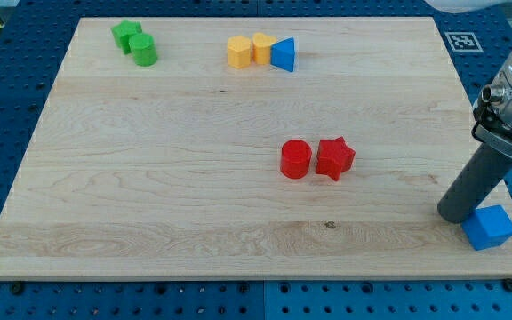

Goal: Push the blue triangle downwards slightly

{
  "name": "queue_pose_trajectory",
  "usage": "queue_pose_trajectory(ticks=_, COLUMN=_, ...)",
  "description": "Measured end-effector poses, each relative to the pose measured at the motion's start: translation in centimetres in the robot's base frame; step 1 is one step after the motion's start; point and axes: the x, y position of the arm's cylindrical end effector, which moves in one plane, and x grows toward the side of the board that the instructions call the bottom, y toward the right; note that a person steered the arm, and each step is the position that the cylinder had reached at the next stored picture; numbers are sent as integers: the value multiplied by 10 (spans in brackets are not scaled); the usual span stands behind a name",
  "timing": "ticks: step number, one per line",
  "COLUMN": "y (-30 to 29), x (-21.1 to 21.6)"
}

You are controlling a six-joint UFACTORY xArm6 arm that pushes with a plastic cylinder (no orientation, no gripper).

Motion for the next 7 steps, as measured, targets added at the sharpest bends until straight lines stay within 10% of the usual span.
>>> queue_pose_trajectory(ticks=3, y=-15, x=-56)
queue_pose_trajectory(ticks=7, y=-79, x=-242)
